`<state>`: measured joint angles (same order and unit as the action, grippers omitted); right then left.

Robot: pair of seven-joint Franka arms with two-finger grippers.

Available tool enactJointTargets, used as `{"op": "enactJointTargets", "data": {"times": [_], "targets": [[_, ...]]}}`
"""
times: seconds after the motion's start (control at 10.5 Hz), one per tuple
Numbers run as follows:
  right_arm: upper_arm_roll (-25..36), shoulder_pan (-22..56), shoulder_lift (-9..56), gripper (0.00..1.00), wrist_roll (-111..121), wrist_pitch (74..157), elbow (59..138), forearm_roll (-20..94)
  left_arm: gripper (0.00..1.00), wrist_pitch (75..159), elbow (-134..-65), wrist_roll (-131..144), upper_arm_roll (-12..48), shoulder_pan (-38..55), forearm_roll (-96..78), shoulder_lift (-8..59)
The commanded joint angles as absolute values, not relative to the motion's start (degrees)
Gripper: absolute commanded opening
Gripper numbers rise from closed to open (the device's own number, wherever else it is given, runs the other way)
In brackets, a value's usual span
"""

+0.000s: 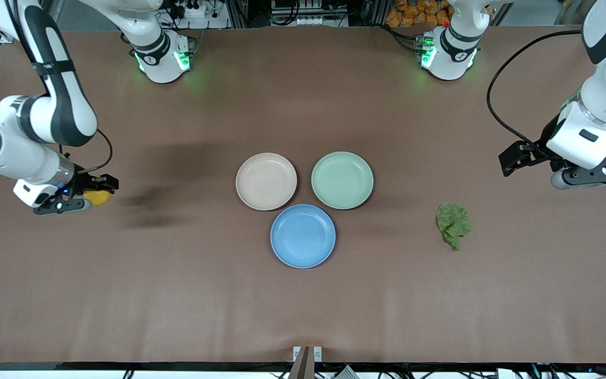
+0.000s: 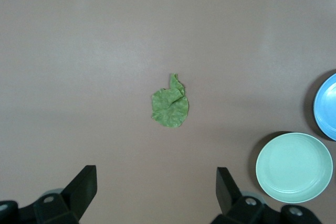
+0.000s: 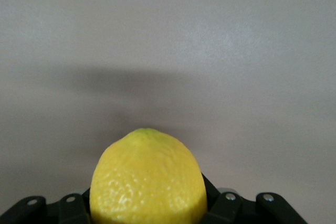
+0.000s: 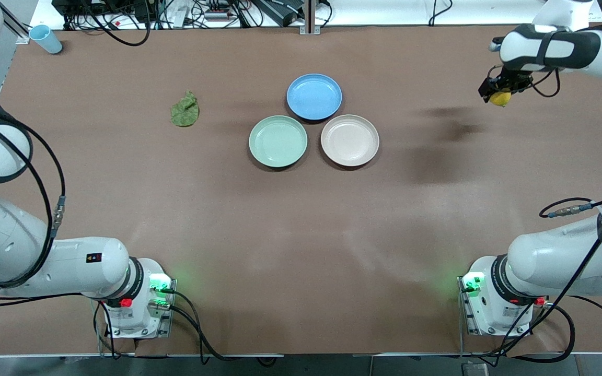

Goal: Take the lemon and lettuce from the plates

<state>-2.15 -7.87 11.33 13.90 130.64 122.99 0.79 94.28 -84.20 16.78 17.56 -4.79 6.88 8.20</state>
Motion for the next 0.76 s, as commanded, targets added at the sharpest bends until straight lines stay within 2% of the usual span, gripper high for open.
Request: {"op": "enactJointTargets", "data": {"times": [0.0, 0.66], "targets": [[-2.5, -8.3, 10.2, 0.39, 14.6, 135.9, 128.2, 0.8, 1.00, 92.6, -84.7, 14.9, 17.7, -5.2, 5.4, 6.6], [-2.5, -8.7, 16.0, 0.39, 14.6, 144.5, 130.7, 0.8, 1.00, 88.3, -85.3, 15.4, 16.4, -5.1, 4.9, 2.6]]}}
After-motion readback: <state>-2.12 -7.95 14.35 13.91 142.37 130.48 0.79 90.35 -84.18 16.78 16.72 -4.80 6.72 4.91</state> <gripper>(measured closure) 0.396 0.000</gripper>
